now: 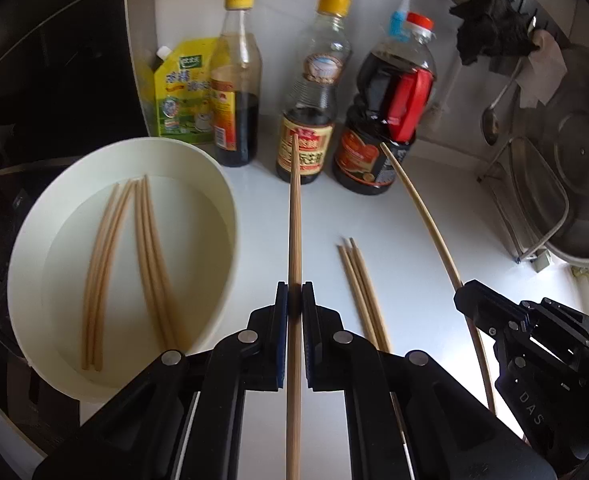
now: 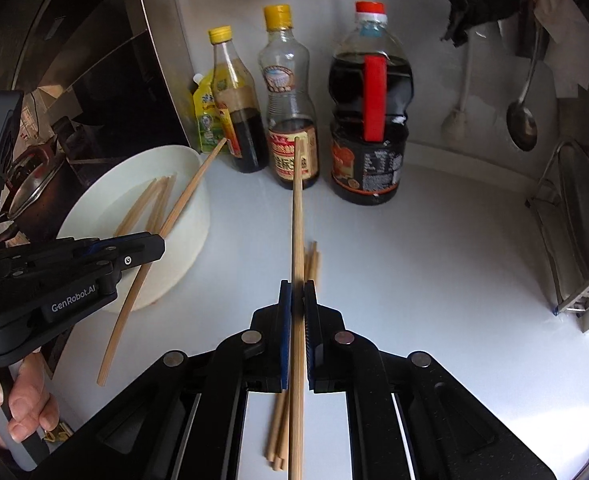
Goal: Organize utensils
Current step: 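Carry both chopsticks into the white basin and open both tools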
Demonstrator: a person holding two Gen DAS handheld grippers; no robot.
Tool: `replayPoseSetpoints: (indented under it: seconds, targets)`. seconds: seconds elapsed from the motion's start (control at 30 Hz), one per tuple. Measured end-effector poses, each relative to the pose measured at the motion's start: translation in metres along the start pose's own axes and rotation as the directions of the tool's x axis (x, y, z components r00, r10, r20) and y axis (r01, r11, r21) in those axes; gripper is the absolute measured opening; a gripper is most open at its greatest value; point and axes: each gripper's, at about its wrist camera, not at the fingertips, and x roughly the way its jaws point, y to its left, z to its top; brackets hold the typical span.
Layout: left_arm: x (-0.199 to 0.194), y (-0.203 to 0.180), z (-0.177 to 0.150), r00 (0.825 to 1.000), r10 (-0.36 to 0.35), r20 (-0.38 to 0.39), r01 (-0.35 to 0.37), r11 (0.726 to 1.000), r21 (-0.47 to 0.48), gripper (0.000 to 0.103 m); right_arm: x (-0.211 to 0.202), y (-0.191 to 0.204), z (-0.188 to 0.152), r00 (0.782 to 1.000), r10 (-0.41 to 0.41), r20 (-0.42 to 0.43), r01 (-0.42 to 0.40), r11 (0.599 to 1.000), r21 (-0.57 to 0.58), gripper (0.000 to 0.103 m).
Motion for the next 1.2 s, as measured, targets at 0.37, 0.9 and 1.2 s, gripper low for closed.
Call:
replayPoseSetpoints:
  seconds: [0.37,0.9,1.2]
  targets:
    - [-0.012,0.108,0.025,0.996,0.088,0.027,-0.087,0.996,-0.029,0.007,0.050,0.099,0.054,0.992,0.123,-0.017,-0.124,0.991,-0.046,0.006]
    - [0.039,0.198,0.019,0.989,0.111,-0.099,-0.119,0.990,-0.080,0.008,0.148,0.178,0.081,0.967,0.160,-0.198,-0.173,0.984,-0.048,0.006]
    - [0.061,0.206,0.019,0.985,0.099,-0.140,-0.112,0.990,-0.085,0.008,0.175,0.179,0.078,0.952,0.154,-0.265,-0.160,0.987,-0.003,0.006]
